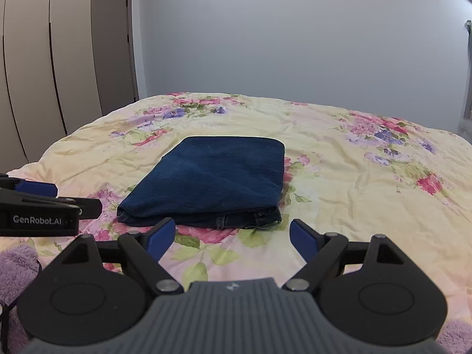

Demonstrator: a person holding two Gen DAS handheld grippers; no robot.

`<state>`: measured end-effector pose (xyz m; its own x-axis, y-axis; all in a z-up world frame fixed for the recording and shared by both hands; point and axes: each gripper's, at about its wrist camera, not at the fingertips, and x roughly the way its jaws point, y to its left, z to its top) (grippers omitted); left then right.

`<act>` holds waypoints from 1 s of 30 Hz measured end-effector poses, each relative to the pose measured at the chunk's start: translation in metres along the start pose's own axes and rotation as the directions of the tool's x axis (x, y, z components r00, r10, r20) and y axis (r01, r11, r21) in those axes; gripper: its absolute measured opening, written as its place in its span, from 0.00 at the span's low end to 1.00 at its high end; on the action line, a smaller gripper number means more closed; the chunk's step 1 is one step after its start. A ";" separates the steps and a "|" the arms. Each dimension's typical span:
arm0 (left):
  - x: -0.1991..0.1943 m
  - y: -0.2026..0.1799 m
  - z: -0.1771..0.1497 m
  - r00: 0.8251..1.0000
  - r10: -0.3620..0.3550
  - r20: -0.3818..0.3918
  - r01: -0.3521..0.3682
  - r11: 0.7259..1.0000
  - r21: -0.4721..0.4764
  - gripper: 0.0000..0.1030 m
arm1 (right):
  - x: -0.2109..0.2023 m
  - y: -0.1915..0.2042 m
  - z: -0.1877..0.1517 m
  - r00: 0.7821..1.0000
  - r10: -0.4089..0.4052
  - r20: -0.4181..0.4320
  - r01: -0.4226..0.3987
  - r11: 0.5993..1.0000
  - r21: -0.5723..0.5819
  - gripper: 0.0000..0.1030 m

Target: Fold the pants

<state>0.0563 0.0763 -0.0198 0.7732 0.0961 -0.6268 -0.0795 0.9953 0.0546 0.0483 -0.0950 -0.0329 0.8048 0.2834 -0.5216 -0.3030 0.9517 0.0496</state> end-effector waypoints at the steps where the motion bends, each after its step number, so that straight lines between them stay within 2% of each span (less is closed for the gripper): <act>1: 0.000 0.000 0.000 1.000 0.000 0.000 0.000 1.000 0.001 0.86 | 0.000 0.000 0.000 1.000 -0.001 -0.001 0.001 1.000 0.001 0.78; 30: -0.005 0.003 0.001 1.000 -0.003 0.012 0.003 1.000 -0.009 0.86 | -0.004 0.002 0.001 1.000 -0.021 0.008 0.021 1.000 -0.014 0.78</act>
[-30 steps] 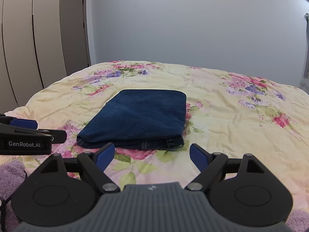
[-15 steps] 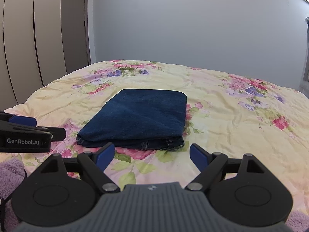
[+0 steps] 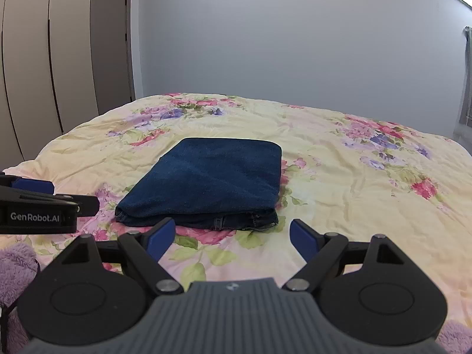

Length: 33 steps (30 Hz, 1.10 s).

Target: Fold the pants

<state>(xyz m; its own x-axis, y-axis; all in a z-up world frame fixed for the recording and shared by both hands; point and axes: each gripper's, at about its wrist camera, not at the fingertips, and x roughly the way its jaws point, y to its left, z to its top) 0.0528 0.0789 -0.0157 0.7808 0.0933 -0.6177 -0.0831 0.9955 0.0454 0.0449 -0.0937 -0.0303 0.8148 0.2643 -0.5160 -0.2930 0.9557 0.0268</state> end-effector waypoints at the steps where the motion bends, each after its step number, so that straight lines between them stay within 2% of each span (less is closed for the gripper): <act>1: -0.001 0.000 0.000 1.000 0.000 0.001 0.000 1.000 -0.001 0.86 | 0.000 0.000 0.000 1.000 -0.001 0.001 0.001 1.000 0.000 0.78; 30: -0.003 -0.006 -0.001 1.000 0.005 0.016 -0.005 1.000 -0.008 0.85 | 0.002 -0.003 -0.002 1.000 -0.007 -0.007 0.007 1.000 0.018 0.78; 33: -0.003 -0.007 -0.002 1.000 0.009 0.021 -0.009 1.000 0.007 0.80 | 0.002 -0.003 -0.002 1.000 -0.006 -0.008 0.006 1.000 0.016 0.79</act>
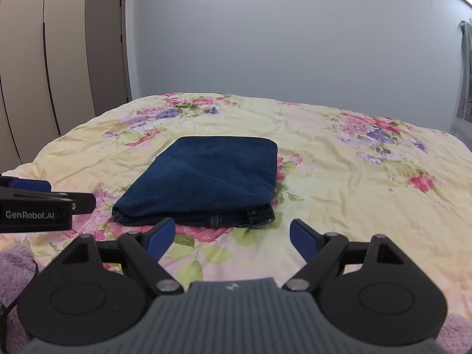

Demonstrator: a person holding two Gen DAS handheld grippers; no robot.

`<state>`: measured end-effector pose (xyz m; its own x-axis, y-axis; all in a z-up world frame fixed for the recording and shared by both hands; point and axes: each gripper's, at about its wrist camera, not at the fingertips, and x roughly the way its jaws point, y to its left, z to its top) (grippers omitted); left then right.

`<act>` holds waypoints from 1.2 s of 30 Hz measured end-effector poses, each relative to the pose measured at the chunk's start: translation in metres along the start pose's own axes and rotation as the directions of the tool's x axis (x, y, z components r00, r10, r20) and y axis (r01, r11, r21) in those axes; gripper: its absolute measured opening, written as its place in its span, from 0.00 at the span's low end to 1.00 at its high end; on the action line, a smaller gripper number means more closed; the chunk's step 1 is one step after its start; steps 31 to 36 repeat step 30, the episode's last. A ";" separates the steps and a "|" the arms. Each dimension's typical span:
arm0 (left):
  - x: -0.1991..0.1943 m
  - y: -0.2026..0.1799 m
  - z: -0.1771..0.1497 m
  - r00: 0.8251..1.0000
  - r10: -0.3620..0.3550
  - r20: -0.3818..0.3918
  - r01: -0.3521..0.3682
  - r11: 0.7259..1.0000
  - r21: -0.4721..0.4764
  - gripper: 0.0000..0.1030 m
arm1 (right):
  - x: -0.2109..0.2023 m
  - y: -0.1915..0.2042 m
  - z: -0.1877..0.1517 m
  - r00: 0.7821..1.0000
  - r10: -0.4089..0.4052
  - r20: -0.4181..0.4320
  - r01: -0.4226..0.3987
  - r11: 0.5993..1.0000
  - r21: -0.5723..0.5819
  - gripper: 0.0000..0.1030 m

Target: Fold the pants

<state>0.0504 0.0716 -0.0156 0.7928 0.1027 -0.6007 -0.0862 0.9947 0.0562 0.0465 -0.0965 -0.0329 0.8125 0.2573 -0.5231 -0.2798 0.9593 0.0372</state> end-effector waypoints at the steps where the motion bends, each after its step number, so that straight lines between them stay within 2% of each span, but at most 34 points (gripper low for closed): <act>1: 0.000 -0.001 0.000 1.000 0.000 0.001 0.000 1.000 0.008 0.80 | 0.000 0.000 0.000 1.000 0.000 0.000 0.000 1.000 0.000 0.78; 18: -0.004 -0.003 0.001 1.000 -0.008 0.027 0.008 1.000 0.001 0.80 | 0.000 0.002 -0.001 1.000 0.005 -0.005 -0.005 1.000 -0.006 0.78; 36: -0.004 -0.003 -0.001 1.000 -0.007 0.022 0.008 1.000 -0.007 0.80 | 0.000 0.002 -0.001 1.000 0.008 -0.005 -0.008 1.000 -0.010 0.78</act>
